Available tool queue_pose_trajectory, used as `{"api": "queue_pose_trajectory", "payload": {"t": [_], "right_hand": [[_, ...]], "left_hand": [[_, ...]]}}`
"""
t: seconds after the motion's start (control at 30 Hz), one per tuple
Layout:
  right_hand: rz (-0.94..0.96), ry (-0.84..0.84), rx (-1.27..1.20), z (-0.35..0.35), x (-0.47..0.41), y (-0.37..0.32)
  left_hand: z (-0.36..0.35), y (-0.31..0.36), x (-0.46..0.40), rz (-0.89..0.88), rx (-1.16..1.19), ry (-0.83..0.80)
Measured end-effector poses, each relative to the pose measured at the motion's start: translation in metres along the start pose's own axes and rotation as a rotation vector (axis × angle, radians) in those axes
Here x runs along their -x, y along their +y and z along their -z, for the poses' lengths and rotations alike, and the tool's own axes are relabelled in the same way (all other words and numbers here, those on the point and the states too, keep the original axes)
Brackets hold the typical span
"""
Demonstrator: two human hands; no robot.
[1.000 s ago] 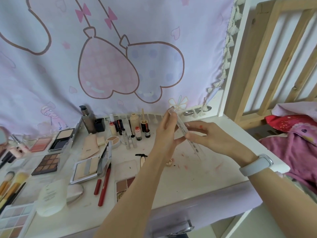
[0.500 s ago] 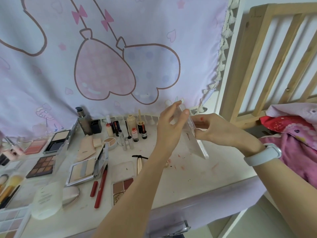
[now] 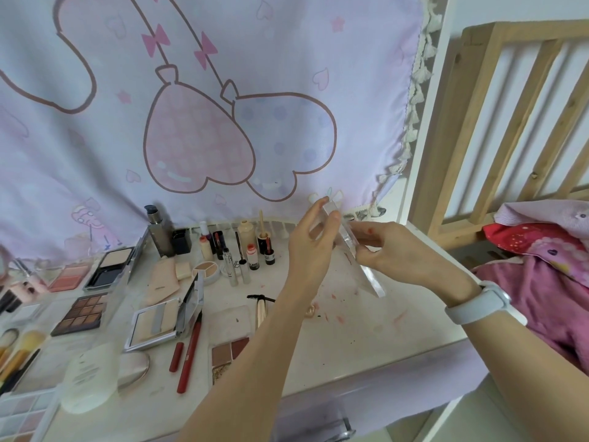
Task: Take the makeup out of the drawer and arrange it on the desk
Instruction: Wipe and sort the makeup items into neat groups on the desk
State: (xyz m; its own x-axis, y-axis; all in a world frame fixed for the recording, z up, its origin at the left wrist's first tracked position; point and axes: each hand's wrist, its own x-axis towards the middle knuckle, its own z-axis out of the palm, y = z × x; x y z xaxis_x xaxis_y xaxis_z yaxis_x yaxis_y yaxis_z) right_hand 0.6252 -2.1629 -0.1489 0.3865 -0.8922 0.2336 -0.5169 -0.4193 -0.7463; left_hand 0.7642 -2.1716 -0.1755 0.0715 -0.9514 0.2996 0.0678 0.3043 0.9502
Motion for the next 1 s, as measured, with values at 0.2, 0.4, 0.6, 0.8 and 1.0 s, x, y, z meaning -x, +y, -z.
{"api": "queue_pose_trajectory", "payload": {"t": [0.2, 0.4, 0.6, 0.8, 1.0], "right_hand": [[-0.055, 0.12, 0.163, 0.004, -0.002, 0.01], [-0.278, 0.498, -0.158, 0.016, -0.004, 0.044], [-0.57, 0.568, -0.368, 0.027, 0.008, 0.085], [-0.642, 0.554, -0.183, 0.037, -0.004, 0.113], [-0.608, 0.367, 0.445, 0.037, -0.023, 0.121]], "left_hand": [[-0.002, -0.008, 0.0, 0.002, 0.039, 0.007], [0.009, -0.018, -0.011, 0.234, 0.111, 0.121], [0.017, -0.028, -0.02, 0.502, -0.059, 0.06], [0.009, -0.028, -0.02, 0.512, -0.4, -0.114], [0.004, -0.026, -0.017, 0.507, -0.978, -0.325]]}}
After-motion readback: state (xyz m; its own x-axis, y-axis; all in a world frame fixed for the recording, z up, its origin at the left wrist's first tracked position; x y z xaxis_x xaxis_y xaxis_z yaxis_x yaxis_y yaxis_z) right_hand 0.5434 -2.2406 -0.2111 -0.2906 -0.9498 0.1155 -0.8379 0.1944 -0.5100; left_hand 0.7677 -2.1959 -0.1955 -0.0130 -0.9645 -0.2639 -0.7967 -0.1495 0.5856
